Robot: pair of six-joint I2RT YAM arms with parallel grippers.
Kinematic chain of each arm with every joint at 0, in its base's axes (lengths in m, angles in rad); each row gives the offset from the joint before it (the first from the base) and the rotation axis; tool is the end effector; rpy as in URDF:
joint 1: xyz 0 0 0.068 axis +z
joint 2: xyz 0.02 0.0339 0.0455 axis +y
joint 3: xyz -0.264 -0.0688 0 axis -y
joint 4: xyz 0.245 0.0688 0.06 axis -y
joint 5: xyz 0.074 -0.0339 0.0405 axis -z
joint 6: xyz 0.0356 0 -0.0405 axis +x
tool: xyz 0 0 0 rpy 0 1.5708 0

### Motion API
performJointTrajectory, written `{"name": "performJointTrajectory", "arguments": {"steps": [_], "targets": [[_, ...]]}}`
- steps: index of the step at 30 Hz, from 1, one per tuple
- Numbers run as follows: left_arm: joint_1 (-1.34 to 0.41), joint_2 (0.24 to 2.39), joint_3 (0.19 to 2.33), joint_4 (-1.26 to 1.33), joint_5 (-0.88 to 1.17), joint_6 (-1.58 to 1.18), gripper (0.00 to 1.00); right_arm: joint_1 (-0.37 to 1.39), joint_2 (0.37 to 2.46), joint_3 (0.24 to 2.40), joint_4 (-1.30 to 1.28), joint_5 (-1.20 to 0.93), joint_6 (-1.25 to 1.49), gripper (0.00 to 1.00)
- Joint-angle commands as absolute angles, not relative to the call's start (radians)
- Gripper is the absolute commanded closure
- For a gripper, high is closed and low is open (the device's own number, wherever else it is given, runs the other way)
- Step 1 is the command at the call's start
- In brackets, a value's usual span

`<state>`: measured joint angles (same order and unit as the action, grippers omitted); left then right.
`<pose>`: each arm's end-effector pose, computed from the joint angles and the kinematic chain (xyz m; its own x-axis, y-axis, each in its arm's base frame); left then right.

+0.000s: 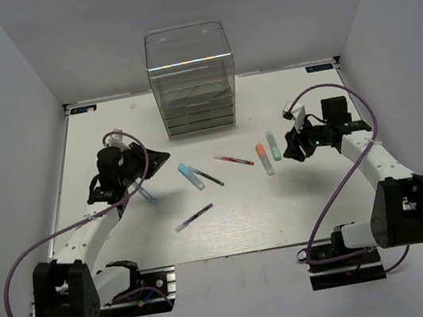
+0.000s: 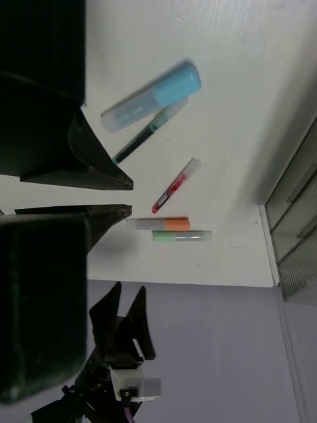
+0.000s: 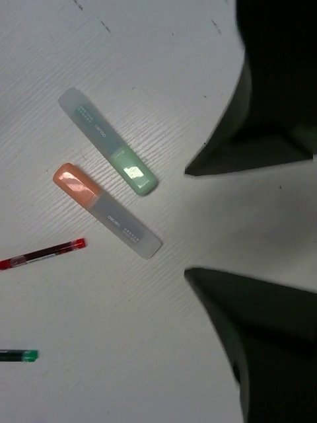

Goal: Sort the stationery into containers
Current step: Open the storage box at the center of the board.

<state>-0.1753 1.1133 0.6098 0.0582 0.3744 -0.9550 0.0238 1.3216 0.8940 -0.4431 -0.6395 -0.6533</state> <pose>0.2376 -0.0553 0.2385 -0.6428 -0.6577 -0.3927 -0.0647 0.5574 -0.8277 0.2682 0.0276 0.2439 -0.3619 -0.4965 -0.7890 -0.7851 0.6187 -0.0292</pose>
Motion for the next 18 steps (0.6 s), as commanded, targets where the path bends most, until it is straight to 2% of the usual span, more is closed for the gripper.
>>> {"name": "performJointTrajectory", "arguments": {"steps": [1,2,3,6,18], "targets": [[-0.219,1.167,0.693,0.175,0.38,-0.953,0.75,0.026,1.318,0.933,-0.367,-0.664,-0.583,0.26],[-0.23,1.189,0.704,0.202,0.371,-0.963,0.69,0.028,1.313,0.931,-0.358,-0.649,-0.577,0.14],[-0.253,1.236,0.724,0.218,0.362,-0.963,0.51,0.023,1.305,0.92,-0.31,-0.632,-0.568,0.1],[-0.293,1.31,0.744,0.303,0.316,-1.035,0.36,0.023,1.287,0.891,-0.261,-0.583,-0.499,0.1],[-0.413,1.6,0.764,0.808,-0.021,-1.153,0.38,0.021,1.213,0.729,-0.118,-0.66,-0.379,0.1]]}}
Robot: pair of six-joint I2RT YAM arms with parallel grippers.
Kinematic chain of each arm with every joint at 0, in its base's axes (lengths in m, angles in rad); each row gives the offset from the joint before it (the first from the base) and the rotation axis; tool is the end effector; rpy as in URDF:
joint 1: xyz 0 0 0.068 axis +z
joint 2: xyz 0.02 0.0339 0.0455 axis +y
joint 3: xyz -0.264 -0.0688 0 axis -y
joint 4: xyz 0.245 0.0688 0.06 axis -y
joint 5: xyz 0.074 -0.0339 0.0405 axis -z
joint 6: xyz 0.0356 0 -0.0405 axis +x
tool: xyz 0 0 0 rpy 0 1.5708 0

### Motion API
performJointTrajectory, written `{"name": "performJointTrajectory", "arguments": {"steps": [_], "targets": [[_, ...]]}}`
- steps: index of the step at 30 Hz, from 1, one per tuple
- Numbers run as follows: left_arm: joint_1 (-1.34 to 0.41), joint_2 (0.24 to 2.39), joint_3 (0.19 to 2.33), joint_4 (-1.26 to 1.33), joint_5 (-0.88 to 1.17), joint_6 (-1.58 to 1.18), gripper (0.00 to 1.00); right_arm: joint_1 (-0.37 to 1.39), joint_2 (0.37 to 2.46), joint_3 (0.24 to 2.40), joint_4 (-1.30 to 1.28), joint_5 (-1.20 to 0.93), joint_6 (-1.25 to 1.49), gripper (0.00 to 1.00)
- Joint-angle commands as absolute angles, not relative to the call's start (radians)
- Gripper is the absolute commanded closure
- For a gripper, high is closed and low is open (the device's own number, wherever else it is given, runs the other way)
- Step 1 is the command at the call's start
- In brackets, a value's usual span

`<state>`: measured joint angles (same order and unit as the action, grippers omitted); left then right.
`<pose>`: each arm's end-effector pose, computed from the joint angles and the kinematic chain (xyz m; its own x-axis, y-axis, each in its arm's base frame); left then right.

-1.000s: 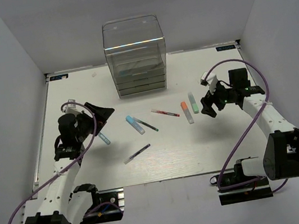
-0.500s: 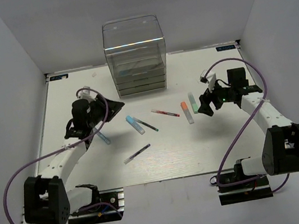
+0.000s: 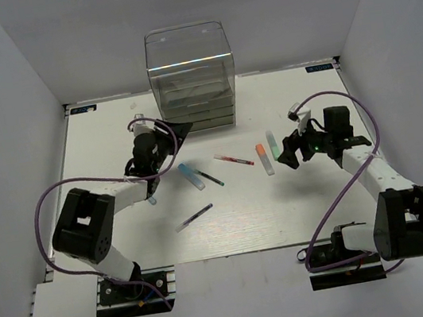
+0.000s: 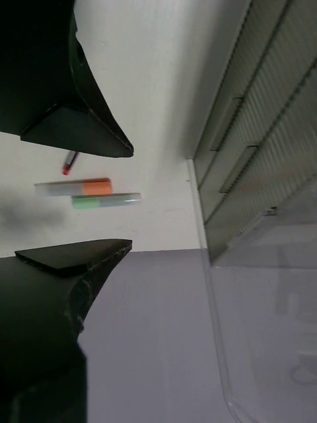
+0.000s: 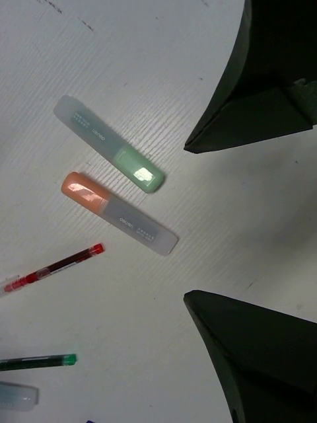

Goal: Sort the stationery into containers
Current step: Open the storage box at the center of the board.

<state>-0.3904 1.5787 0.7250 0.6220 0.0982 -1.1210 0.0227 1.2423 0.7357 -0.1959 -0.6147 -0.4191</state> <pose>0.3083 -0.1306 0.2071 -0.5129 -0.7581 -0.4029 0.0118 0.4630 -0.8863 0.2563 0.0264 0.2304 -0.4034 -0.3417 -0.8488 -0.6818 0.7310 0.0298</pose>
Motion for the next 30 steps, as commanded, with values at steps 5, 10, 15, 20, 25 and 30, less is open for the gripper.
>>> {"name": "performJointTrajectory", "arguments": {"steps": [5,10,15,20,25,30], "targets": [[-0.443,1.741,0.816,0.972,-0.139,-1.175,0.39,0.023,1.209,0.706,-0.106,-0.67,-0.368,0.22],[-0.452,1.845,0.92,0.992,-0.16,-1.175,0.41,0.021,1.212,0.695,-0.087,-0.676,-0.373,0.3],[-0.453,1.916,0.992,1.005,-0.169,-1.175,0.42,0.025,1.22,0.693,-0.083,-0.676,-0.385,0.38],[-0.453,1.959,1.015,1.005,-0.169,-1.175,0.46,0.02,1.232,0.692,-0.075,-0.672,-0.402,0.4],[-0.462,1.991,1.025,1.025,-0.169,-1.184,0.51,0.02,1.241,0.696,-0.074,-0.675,-0.407,0.42],[-0.462,2.019,1.034,1.077,-0.187,-1.197,0.58,0.021,1.244,0.698,-0.075,-0.677,-0.414,0.42]]}}
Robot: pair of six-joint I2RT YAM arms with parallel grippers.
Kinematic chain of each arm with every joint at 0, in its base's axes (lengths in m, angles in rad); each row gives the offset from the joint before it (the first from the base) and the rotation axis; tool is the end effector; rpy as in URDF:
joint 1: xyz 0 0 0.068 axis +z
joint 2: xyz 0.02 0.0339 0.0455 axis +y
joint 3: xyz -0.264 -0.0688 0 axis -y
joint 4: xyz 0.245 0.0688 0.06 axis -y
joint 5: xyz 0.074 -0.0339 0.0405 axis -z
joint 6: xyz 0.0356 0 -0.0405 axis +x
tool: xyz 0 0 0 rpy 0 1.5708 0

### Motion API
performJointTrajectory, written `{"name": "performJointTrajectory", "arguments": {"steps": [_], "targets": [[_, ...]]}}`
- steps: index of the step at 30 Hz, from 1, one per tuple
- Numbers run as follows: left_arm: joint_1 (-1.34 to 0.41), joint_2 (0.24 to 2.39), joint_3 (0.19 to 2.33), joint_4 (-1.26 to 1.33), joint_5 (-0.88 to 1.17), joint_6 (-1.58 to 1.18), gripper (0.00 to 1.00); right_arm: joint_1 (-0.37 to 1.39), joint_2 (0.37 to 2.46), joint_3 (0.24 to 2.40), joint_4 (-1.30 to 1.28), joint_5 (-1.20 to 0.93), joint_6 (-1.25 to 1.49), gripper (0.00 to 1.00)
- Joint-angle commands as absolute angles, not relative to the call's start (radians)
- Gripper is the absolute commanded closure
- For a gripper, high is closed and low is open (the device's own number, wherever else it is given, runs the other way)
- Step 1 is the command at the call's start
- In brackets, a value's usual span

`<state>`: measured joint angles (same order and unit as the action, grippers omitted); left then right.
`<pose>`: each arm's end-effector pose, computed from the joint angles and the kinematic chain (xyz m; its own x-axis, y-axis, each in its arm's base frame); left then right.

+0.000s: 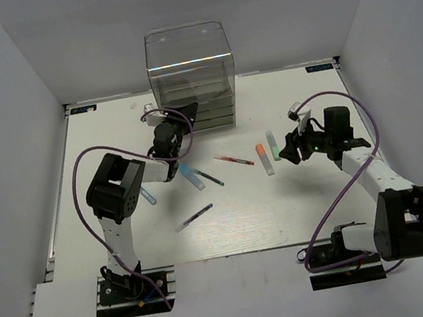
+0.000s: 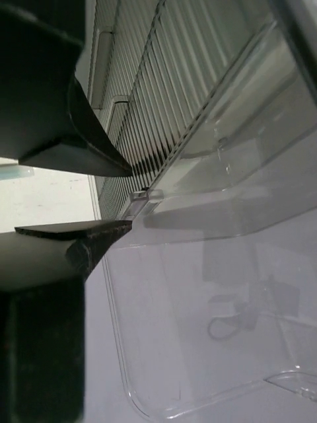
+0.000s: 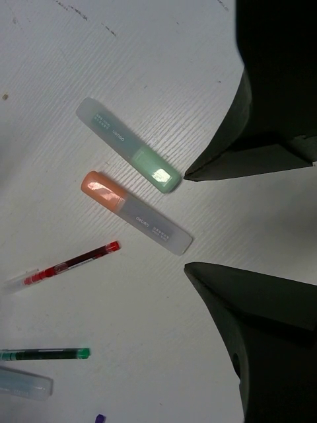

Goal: Sort the stationery into containers
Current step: Open the storage box at the center of the board.

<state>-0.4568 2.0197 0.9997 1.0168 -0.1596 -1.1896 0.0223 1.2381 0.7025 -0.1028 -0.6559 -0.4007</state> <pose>0.3822 -0.1815 0.1736 -0.2729 -0.8870 -0.3725 0.1063 0.3570 -0.9280 0.2566 0.0274 0.2287 -0.3507 -0.3170 -0.8812 -0.6995 0.7143 0.0214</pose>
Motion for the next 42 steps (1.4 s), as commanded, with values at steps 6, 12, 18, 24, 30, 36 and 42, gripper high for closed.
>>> {"name": "performJointTrajectory", "arguments": {"steps": [6,12,18,24,30,36,42], "targets": [[-0.462,2.039,1.034,1.132,-0.205,-1.197,0.61,0.02,1.241,0.692,-0.081,-0.678,-0.417,0.43],[-0.462,2.048,1.023,1.186,-0.233,-1.197,0.64,0.02,1.235,0.684,-0.087,-0.681,-0.423,0.44],[-0.462,2.048,1.014,1.198,-0.252,-1.206,0.68,0.02,1.239,0.683,-0.091,-0.689,-0.423,0.46],[-0.462,2.048,0.994,1.207,-0.261,-1.206,0.75,0.02,1.236,0.686,-0.1,-0.698,-0.434,0.46],[-0.471,2.039,0.965,1.262,-0.261,-1.206,0.83,0.02,1.232,0.684,-0.106,-0.701,-0.446,0.46],[-0.48,2.008,0.946,1.295,-0.25,-1.206,0.84,0.021,1.224,0.676,-0.112,-0.703,-0.451,0.46],[-0.489,1.999,0.946,1.315,-0.239,-1.206,0.86,0.021,1.22,0.67,-0.117,-0.704,-0.451,0.46]]}}
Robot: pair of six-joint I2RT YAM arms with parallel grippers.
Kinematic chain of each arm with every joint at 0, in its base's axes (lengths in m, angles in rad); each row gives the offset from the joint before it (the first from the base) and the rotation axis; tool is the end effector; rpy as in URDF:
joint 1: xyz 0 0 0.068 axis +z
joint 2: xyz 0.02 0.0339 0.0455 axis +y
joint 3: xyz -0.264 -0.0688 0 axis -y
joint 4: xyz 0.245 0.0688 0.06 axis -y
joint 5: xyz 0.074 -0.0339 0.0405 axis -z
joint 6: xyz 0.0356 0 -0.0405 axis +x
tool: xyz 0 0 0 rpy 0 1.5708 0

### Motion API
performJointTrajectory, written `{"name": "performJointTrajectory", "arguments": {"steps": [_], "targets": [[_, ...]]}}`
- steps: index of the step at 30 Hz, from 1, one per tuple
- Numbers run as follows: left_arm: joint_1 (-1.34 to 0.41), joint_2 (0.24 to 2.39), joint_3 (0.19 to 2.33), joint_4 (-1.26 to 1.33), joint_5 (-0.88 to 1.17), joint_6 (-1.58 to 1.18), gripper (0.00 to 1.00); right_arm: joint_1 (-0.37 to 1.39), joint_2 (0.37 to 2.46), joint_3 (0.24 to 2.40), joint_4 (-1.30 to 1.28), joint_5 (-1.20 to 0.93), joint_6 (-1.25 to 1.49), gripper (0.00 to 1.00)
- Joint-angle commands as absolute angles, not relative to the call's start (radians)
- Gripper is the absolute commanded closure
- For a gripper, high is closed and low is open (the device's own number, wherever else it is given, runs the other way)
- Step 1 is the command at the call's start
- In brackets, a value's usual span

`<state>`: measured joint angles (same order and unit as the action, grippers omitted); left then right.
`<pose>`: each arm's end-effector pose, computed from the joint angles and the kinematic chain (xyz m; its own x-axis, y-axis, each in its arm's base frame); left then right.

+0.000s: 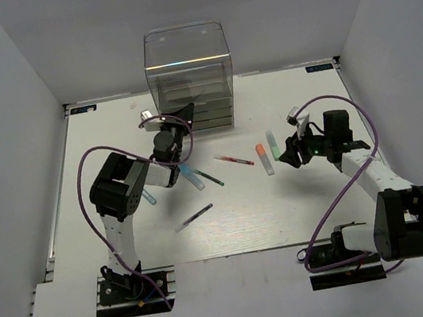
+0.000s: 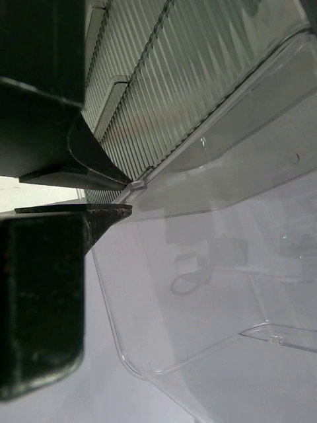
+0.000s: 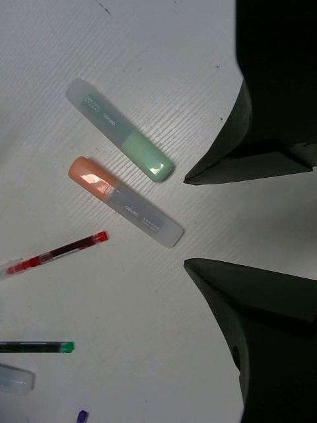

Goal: Sort the stationery into containers
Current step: Open the storage box at the center of the board.

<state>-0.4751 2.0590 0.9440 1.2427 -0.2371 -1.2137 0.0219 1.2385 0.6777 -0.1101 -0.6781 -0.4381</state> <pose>0.3713 -0.1816 0.1669 -0.1829 -0.9300 -0.3187 0.1891 0.2848 -0.9397 0.2524 0.0279 0.2203 -0.3472 -0.3381 -0.8747 -0.7240 0.6895 0.0209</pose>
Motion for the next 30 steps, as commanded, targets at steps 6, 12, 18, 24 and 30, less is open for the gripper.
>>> {"name": "performJointTrajectory", "arguments": {"steps": [6,12,18,24,30], "targets": [[-0.489,1.98,0.946,1.324,-0.23,-1.206,0.86,0.025,1.221,0.669,-0.12,-0.707,-0.477,0.46],[-0.499,1.959,0.946,1.324,-0.221,-1.206,0.86,0.023,1.232,0.67,-0.117,-0.707,-0.488,0.46],[-0.499,1.928,0.946,1.324,-0.203,-1.197,0.86,0.025,1.241,0.666,-0.112,-0.698,-0.5,0.43],[-0.499,1.898,0.946,1.335,-0.202,-1.197,0.86,0.026,1.264,0.661,-0.081,-0.647,-0.502,0.34],[-0.499,1.865,0.928,1.335,-0.202,-1.187,0.86,0.026,1.305,0.692,-0.086,-0.609,-0.492,0.3]]}}
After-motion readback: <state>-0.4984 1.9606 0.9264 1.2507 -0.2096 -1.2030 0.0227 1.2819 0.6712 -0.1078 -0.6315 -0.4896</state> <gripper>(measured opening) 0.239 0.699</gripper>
